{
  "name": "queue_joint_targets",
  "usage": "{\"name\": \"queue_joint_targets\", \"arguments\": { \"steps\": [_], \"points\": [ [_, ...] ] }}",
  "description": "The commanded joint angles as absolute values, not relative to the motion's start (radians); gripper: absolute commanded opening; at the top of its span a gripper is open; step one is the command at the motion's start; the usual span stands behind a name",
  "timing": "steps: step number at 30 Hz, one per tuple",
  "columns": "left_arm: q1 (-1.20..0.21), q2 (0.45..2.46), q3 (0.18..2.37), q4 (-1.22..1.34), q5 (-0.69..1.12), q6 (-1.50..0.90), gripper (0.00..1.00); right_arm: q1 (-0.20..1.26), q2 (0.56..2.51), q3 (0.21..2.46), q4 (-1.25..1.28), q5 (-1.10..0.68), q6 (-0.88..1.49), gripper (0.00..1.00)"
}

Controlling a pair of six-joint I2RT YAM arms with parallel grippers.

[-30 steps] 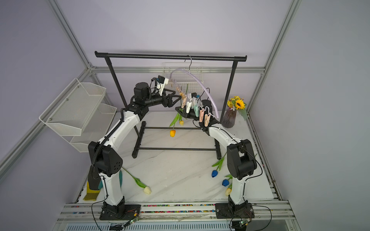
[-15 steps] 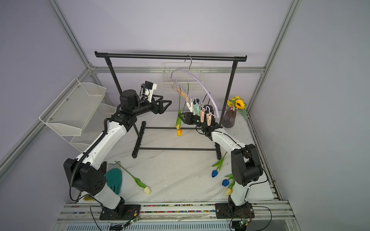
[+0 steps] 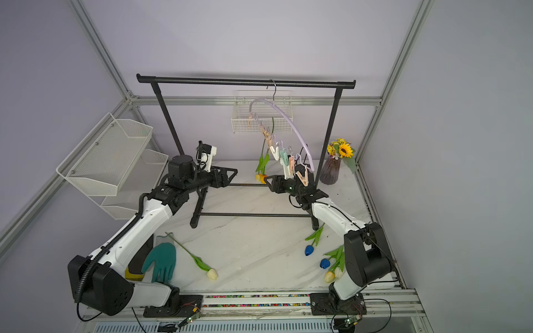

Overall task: Dry the flowers on a clothes hanger
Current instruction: Pick up the flower at the center of the board.

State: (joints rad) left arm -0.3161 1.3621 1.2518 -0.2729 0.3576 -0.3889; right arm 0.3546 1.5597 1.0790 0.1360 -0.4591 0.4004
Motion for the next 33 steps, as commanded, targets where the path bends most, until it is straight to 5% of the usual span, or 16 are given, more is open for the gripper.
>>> {"name": "queue_joint_targets", "arguments": {
  "steps": [1,19,33],
  "points": [
    [-0.337,1.314,1.198,-0.361,0.234,-0.499,0.82,0.359,1.505,1.038,0.070,-0.418,0.390,0.59],
    [-0.410,1.214,0.952,-0.781,-0.168,-0.916,0.96,0.383,1.377,0.842,-0.049,-0.394,0.496,0.73],
    [-0.408,1.146,0.812,-1.004,-0.342,-1.145,0.95,0.424,1.377,0.836,-0.029,-0.416,0.530,0.73]
  ]
}}
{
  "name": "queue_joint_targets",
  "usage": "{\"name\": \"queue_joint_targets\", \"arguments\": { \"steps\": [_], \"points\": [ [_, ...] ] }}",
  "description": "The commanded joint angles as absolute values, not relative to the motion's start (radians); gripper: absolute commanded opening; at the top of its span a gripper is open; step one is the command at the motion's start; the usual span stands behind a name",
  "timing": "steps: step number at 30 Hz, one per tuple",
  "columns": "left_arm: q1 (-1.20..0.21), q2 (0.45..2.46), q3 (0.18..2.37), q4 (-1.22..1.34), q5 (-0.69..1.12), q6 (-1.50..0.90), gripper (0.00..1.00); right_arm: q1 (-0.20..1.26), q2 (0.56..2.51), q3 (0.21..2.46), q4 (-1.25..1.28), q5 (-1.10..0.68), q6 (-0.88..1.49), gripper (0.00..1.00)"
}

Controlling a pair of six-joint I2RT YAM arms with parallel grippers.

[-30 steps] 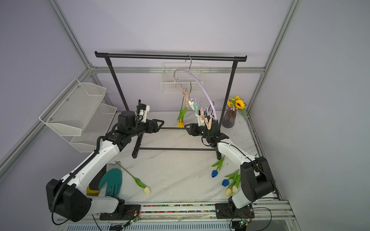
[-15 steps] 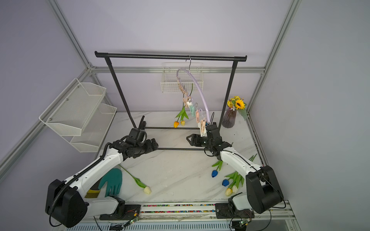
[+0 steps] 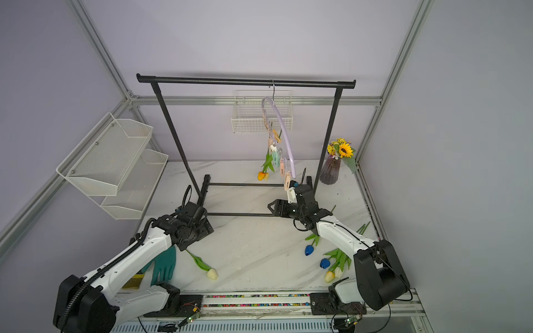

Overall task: Dry the flowers on a clothes hanger
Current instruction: Pick up the flower at the center of the board.

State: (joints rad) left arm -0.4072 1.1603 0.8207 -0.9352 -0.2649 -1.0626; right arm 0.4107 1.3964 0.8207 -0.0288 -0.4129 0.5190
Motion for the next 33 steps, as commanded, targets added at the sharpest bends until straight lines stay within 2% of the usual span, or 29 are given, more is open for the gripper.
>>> {"name": "queue_joint_targets", "arguments": {
  "steps": [1,6,10,14,19,28,33],
  "points": [
    [-0.407,1.153,0.799,-1.005,-0.349,-1.153,0.95,0.428,1.380,0.842,-0.033,-0.416,0.529,0.73],
    [-0.394,1.195,0.752,-1.005,-0.379,-1.182,0.94,0.446,1.396,0.850,-0.037,-0.410,0.534,0.72],
    [-0.368,1.230,0.713,-0.974,-0.371,-1.186,0.88,0.453,1.412,0.854,-0.039,-0.408,0.537,0.72],
    [-0.343,1.259,0.681,-0.942,-0.378,-1.186,0.75,0.457,1.427,0.859,-0.041,-0.404,0.539,0.71],
    [-0.303,1.289,0.645,-0.882,-0.377,-1.168,0.51,0.457,1.445,0.867,-0.041,-0.402,0.545,0.70],
    [-0.261,1.323,0.615,-0.820,-0.385,-1.147,0.26,0.460,1.449,0.864,-0.046,-0.391,0.543,0.69],
    [-0.249,1.322,0.610,-0.816,-0.399,-1.167,0.20,0.463,1.448,0.859,-0.046,-0.387,0.545,0.69]
  ]
}}
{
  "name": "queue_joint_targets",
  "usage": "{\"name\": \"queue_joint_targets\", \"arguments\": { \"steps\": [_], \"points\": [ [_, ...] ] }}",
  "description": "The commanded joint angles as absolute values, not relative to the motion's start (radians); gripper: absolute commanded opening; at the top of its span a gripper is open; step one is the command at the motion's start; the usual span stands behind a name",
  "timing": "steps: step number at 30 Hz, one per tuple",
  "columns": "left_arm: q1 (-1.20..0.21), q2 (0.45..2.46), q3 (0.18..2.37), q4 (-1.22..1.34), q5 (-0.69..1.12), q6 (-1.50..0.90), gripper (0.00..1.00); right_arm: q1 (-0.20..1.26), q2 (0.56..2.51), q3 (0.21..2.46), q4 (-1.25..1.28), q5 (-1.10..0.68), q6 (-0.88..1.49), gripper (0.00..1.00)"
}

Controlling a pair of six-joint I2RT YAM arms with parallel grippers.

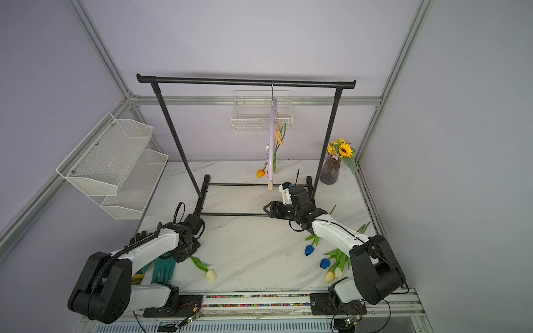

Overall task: Dry the flowers on a clothes hanger
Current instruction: Pick up the flower at the center of the board.

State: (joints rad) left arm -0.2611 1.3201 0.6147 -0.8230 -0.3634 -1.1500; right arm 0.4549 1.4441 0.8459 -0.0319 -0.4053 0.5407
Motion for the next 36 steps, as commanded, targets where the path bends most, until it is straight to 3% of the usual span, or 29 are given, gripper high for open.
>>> {"name": "queue_joint_targets", "arguments": {
  "steps": [1,14,18,27,36],
  "points": [
    [-0.245,1.314,0.612,-0.817,-0.398,-1.173,0.17,0.463,1.445,0.857,-0.044,-0.387,0.546,0.69],
    [-0.244,1.109,0.773,-0.959,-0.428,-1.125,0.01,0.463,1.413,0.835,0.030,-0.452,0.577,0.69],
    [-0.245,1.062,0.818,-0.955,-0.384,-1.067,0.00,0.464,1.401,0.823,0.078,-0.489,0.600,0.67],
    [-0.345,0.998,0.838,-0.741,-0.172,-0.765,0.00,0.463,1.389,0.804,0.225,-0.588,0.690,0.66],
    [-0.458,1.002,0.756,-0.407,0.105,-0.667,0.00,0.469,1.393,0.746,0.416,-0.646,0.805,0.64]
  ]
}}
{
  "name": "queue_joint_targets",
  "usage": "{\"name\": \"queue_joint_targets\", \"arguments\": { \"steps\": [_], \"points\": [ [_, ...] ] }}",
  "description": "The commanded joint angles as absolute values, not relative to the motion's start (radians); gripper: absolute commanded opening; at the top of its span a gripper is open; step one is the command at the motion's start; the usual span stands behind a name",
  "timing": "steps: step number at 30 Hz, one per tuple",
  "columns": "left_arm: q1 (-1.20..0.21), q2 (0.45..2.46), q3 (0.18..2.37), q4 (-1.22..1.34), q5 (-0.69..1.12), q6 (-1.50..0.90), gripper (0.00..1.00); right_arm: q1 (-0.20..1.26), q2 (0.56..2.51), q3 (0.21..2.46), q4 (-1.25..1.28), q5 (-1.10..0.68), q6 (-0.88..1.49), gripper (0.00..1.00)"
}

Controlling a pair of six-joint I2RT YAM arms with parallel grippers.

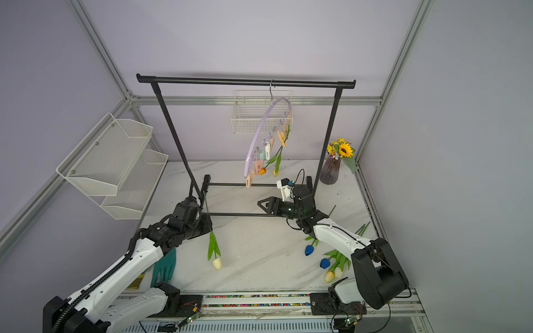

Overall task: Dry the flowers on a clothes hanger
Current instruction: Pick up the flower at the center of the board.

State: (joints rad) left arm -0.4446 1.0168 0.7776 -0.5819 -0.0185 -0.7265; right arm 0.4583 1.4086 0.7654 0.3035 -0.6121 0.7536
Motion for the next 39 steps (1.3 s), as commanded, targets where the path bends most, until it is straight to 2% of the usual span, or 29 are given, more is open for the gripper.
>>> {"name": "queue_joint_targets", "arguments": {
  "steps": [1,10,23,27,35,39],
  "points": [
    [-0.464,0.997,0.741,-0.359,0.137,-0.662,0.00,0.474,1.393,0.740,0.433,-0.648,0.813,0.64],
    [-0.506,1.031,0.713,-0.086,0.356,-0.608,0.00,0.501,1.394,0.715,0.548,-0.662,0.841,0.60],
    [-0.550,1.118,0.676,0.213,0.568,-0.585,0.00,0.536,1.408,0.695,0.725,-0.718,0.853,0.44],
    [-0.555,1.149,0.675,0.263,0.593,-0.580,0.00,0.545,1.411,0.695,0.767,-0.744,0.854,0.36],
    [-0.560,1.169,0.687,0.298,0.602,-0.579,0.00,0.551,1.427,0.690,0.779,-0.762,0.850,0.28],
    [-0.560,1.169,0.687,0.303,0.603,-0.578,0.00,0.553,1.430,0.690,0.783,-0.765,0.847,0.27]
  ]
}}
